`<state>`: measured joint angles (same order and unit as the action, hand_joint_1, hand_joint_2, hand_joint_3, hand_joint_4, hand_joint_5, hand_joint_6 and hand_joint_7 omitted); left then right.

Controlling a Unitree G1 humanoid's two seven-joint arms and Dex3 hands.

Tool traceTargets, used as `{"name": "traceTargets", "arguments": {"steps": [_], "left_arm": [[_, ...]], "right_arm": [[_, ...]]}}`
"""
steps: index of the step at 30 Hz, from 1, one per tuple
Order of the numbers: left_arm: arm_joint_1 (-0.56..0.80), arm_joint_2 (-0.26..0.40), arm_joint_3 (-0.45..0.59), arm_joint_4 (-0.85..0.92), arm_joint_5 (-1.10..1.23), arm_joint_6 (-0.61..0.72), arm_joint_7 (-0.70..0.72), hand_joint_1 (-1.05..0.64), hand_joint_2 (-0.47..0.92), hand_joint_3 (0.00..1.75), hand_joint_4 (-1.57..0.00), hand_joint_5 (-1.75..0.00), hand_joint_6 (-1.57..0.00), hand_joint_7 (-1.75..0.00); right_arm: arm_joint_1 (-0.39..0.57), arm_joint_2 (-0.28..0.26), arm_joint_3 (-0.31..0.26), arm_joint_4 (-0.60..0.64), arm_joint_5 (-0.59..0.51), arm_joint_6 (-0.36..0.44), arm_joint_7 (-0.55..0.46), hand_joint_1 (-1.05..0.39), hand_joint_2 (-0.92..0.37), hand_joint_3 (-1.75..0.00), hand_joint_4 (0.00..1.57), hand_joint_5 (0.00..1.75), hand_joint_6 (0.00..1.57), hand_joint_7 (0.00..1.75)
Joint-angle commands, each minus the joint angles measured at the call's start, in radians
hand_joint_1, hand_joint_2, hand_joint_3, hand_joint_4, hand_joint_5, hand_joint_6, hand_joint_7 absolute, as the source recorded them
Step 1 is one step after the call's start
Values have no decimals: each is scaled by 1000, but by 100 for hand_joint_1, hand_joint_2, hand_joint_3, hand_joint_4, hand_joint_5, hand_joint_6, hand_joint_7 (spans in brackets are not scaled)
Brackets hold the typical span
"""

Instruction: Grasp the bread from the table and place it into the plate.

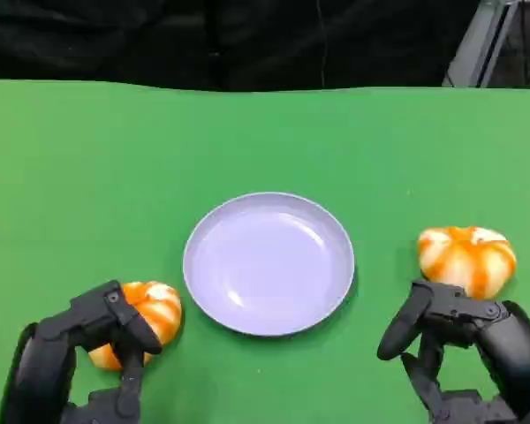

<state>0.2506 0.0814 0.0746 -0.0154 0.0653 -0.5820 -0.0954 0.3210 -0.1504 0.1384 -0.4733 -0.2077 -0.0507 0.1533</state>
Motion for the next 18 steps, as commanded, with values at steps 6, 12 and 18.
{"name": "traceTargets", "arguments": {"steps": [6, 12, 18], "left_arm": [[1, 9, 4, -5, 2, -1, 13, 4, 32, 148, -84, -175, -81, -151], [-2, 13, 4, 2, -7, -7, 7, 4, 33, 149, -83, -175, -81, -151], [-2, 10, 4, 4, -9, -7, 8, 4, 34, 147, -84, -175, -80, -151]], "right_arm": [[-8, -8, -4, 3, 8, -13, -1, 8, -40, -126, 79, 168, 71, 140], [-9, -6, -4, 7, 13, -15, -1, 7, -39, -125, 82, 172, 71, 140], [-7, -7, -4, 2, 8, -9, -2, 7, -40, -125, 80, 171, 71, 140]]}}
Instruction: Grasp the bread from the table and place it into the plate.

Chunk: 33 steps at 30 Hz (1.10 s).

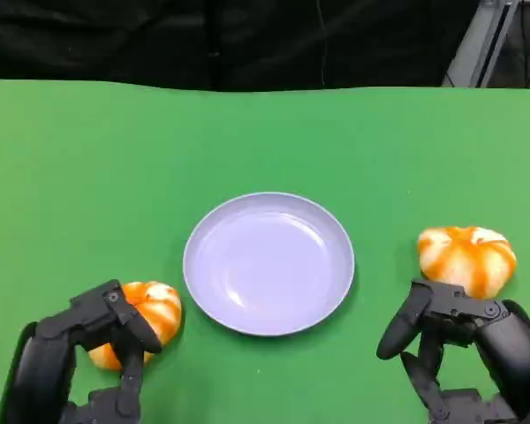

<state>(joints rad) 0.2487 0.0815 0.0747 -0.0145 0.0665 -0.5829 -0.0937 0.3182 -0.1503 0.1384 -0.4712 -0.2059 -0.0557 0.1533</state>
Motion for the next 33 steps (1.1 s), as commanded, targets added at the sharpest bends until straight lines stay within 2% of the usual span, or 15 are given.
{"name": "traceTargets", "arguments": {"steps": [1, 2, 3, 8, 9, 10, 13, 16, 18, 21, 25, 30, 33], "left_arm": [[0, 10, 4, 3, -14, -6, 6, 4, 34, 147, -83, -174, -79, -149], [2, 8, 3, 1, -29, -3, -1, 4, 34, 146, -83, -174, -79, -149], [3, 7, 2, 1, -39, -4, -4, 3, 38, 141, -80, -169, -77, -141], [5, -8, 3, -9, -48, 2, 15, 1, 50, 108, -73, -125, -74, -93], [5, -9, 5, -9, -36, -2, 21, 1, 55, 96, -71, -115, -72, -80], [5, -7, 7, -9, -25, -6, 24, -1, 61, 77, -65, -103, -67, -61], [5, 2, 9, -6, 1, -17, 28, -6, 74, 41, -58, -84, -64, -30], [3, 11, 14, -2, 42, -21, 43, -13, 82, 19, -49, -71, -61, -12], [3, 16, 18, -1, 75, -20, 57, -16, 84, 13, -48, -66, -61, -8], [12, 31, 18, -13, 121, 10, 69, -28, 88, 5, -43, -53, -55, -2], [23, 63, 15, -57, 208, 89, 71, -39, 90, 2, -28, -43, -37, 0], [15, 108, 7, -90, 355, 159, 101, -46, 92, 4, -23, -42, -30, 0], [-9, 157, -5, -79, 477, 171, 139, -49, 92, 1, -19, -50, -31, -1]], "right_arm": [[-4, -7, -4, 0, 6, -3, -2, 7, -40, -125, 79, 171, 71, 140], [-4, -10, -3, -4, 0, 1, -1, 6, -40, -125, 79, 170, 71, 140], [-3, -12, -3, -6, -5, 4, -1, 6, -40, -125, 79, 170, 71, 140], [-3, -8, -3, -4, -4, -2, -3, 7, -40, -125, 80, 168, 72, 139], [-3, -10, -3, -6, -7, 1, -3, 6, -39, -125, 79, 168, 72, 139], [-4, -12, -3, -8, -11, 4, -3, 6, -39, -125, 79, 167, 72, 139], [-3, -13, -3, -8, -17, 3, -3, 6, -39, -126, 78, 167, 72, 139], [-3, -9, -2, -10, -14, 8, -2, 7, -39, -126, 80, 167, 73, 138], [-2, -4, -1, -13, -12, 15, -2, 8, -39, -126, 80, 167, 73, 138], [2, -2, 2, -8, -9, 3, -5, 8, -39, -126, 80, 168, 73, 138], [4, 0, 4, -13, -15, 1, -9, 7, -39, -126, 80, 169, 73, 138], [9, 5, 12, -33, -22, 19, -12, 6, -39, -125, 80, 168, 72, 138], [11, 3, 18, -40, -33, 18, -14, 6, -38, -126, 80, 167, 72, 138]]}}
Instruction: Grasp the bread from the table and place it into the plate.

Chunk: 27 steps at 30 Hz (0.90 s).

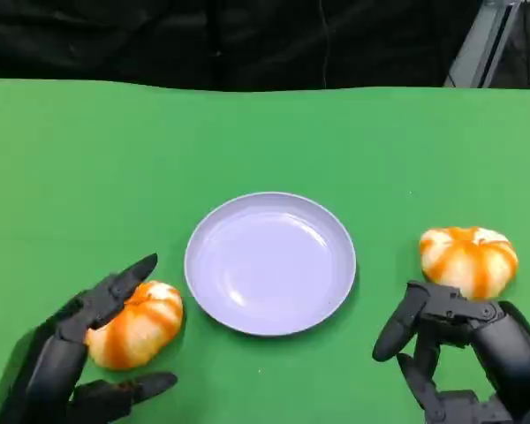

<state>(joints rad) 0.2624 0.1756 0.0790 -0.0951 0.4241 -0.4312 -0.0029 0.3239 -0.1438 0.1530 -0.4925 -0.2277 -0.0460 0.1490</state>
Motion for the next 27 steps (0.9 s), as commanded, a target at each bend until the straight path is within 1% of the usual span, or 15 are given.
{"name": "traceTargets", "arguments": {"steps": [1, 3, 7, 8, 10, 12, 16, 20, 22, 23, 24, 25, 26, 27], "left_arm": [[-32, 77, -20, -2, 179, 42, 63, -50, 92, 1, -18, -54, -32, -1], [-47, 91, -41, -17, 276, 103, 72, -54, 92, 0, -16, -64, -34, -1], [-75, 109, -100, -58, 440, 272, 20, -55, 92, 4, -17, -67, -40, -3], [-89, 109, -119, -59, 475, 316, 3, -51, 92, 5, -22, -66, -43, -4], [-116, 107, -152, -50, 524, 386, -17, -47, 92, 4, -32, -58, -48, -3], [-148, 109, -186, -7, 563, 437, -13, -45, 92, 3, -38, -51, -52, -2], [-211, 109, -246, 92, 602, 520, -7, -44, 92, 5, -41, -47, -53, -2], [-279, 103, -304, 196, 623, 609, -20, -43, 92, 13, -46, -40, -53, 0], [-304, 108, -323, 232, 612, 627, -10, -43, 92, 14, -47, -39, -53, 0], [-315, 110, -329, 250, 600, 626, 2, -39, 92, 14, -54, -41, -56, -2], [-322, 112, -328, 268, 580, 614, 27, -35, 92, 13, -59, -43, -60, -3], [-325, 113, -321, 282, 556, 587, 74, -32, 92, 14, -63, -50, -66, -4], [-325, 115, -317, 290, 537, 567, 109, -26, 92, 16, -63, -82, -78, -6], [-323, 115, -310, 299, 514, 541, 155, -21, 92, 17, -58, -115, -89, -6]], "right_arm": [[7, -2, 5, -21, -8, 11, -10, 6, -38, -127, 80, 167, 73, 138], [9, 1, 6, -24, -1, 13, -10, 7, -37, -128, 79, 166, 73, 138], [10, -1, 8, -32, -2, 21, -8, 7, -37, -129, 79, 167, 72, 138], [10, -4, 9, -35, -7, 26, -7, 7, -36, -129, 79, 167, 72, 138], [8, -7, 10, -40, -9, 32, -4, 7, -36, -129, 79, 167, 72, 138], [9, -7, 10, -46, -10, 38, -4, 7, -36, -129, 79, 167, 72, 137], [11, -6, 9, -49, -6, 42, -4, 7, -35, -129, 80, 166, 73, 138], [17, -10, 8, -51, 1, 35, -1, 6, -37, -128, 80, 169, 73, 137], [19, -12, 9, -52, -2, 34, -1, 6, -37, -128, 80, 169, 73, 137], [20, -12, 10, -54, -3, 35, 0, 5, -38, -126, 80, 168, 72, 136], [22, -12, 11, -56, -5, 38, -1, 5, -38, -125, 80, 167, 72, 136], [22, -11, 12, -58, -7, 41, -2, 5, -39, -125, 80, 167, 72, 136], [23, -11, 12, -59, -9, 44, -2, 5, -39, -124, 80, 167, 72, 136], [22, -12, 12, -59, -11, 44, -2, 5, -40, -124, 80, 167, 72, 136]]}}
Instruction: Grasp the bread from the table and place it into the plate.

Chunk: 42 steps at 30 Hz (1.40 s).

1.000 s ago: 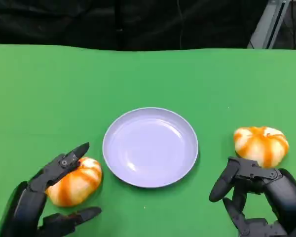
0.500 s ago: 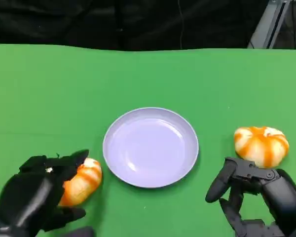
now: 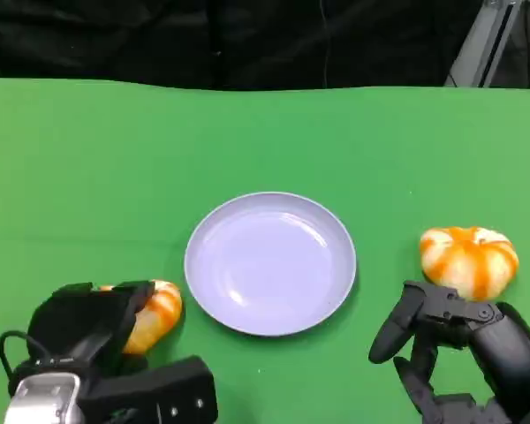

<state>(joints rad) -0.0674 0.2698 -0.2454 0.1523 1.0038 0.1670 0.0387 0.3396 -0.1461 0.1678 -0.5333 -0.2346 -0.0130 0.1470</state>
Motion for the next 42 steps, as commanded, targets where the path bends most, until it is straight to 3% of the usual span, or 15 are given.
{"name": "traceTargets", "arguments": {"steps": [1, 2, 4, 5, 6, 9, 13, 18, 23, 25, 29, 30, 34, 42], "left_arm": [[11, 22, 25, 64, -88, -100, 185, -18, 92, 17, -56, -136, -97, -7], [14, 23, 32, 75, -109, -139, 245, -15, 92, 20, -63, -152, -108, -11], [20, 29, 42, 95, -142, -207, 347, -13, 88, 32, -73, -161, -119, -19], [24, 31, 47, 98, -162, -235, 378, -14, 81, 48, -76, -164, -118, -31], [28, 33, 53, 101, -182, -263, 406, -14, 72, 71, -78, -166, -106, -62], [49, 37, 67, 81, -215, -300, 450, -16, 57, 97, -85, -162, -89, -107], [70, 44, 78, 52, -216, -327, 507, -17, 54, 102, -86, -163, -86, -114], [104, 61, 107, -45, -206, -405, 610, -18, 44, 105, -84, -174, -77, -142], [83, 60, 108, -73, -226, -462, 604, -16, 40, 123, -85, -175, -76, -147], [66, 57, 105, -79, -231, -479, 593, -16, 37, 129, -85, -174, -81, -136], [0, 45, 77, -67, -217, -486, 563, -16, 35, 130, -86, -175, -83, -135], [-18, 43, 67, -59, -212, -487, 557, -17, 34, 136, -88, -175, -80, -146], [-122, 7, 15, 33, -242, -512, 510, -16, 30, 144, -89, -175, -82, -146], [-230, -54, -52, 162, -226, -511, 503, -18, 29, 141, -92, -175, -80, -155]], "right_arm": [[5, -10, -3, -16, -5, 8, -1, 5, -40, -123, 80, 167, 72, 136], [4, -9, -3, -15, -5, 7, -2, 5, -40, -123, 80, 167, 73, 136], [2, -5, -2, -12, -7, 5, -5, 5, -40, -123, 81, 168, 73, 136], [1, -4, -2, -10, -9, 1, -9, 5, -40, -123, 81, 168, 73, 136], [-1, -3, -3, -8, -10, -4, -11, 5, -40, -123, 81, 167, 73, 136], [-1, -2, -2, -11, -10, 1, -12, 5, -40, -124, 81, 167, 73, 136], [-2, -2, -6, -6, 1, -4, -9, 5, -40, -124, 81, 167, 73, 136], [-4, -5, -10, 6, 12, -20, -9, 6, -39, -124, 81, 166, 72, 137], [-2, -3, -8, 4, 19, -15, -8, 5, -39, -124, 82, 166, 72, 138], [-3, -3, -7, 3, 18, -10, -7, 5, -40, -124, 82, 166, 71, 138], [-5, -4, -5, 10, 13, -21, -11, 6, -40, -124, 82, 166, 72, 138], [-4, -3, -5, 9, 13, -18, -11, 5, -39, -125, 82, 171, 72, 138], [0, -5, -4, 3, 11, -13, -10, 7, -39, -126, 81, 169, 72, 138], [3, -3, 0, -5, 6, -6, -12, 7, -38, -128, 81, 167, 72, 138]]}}
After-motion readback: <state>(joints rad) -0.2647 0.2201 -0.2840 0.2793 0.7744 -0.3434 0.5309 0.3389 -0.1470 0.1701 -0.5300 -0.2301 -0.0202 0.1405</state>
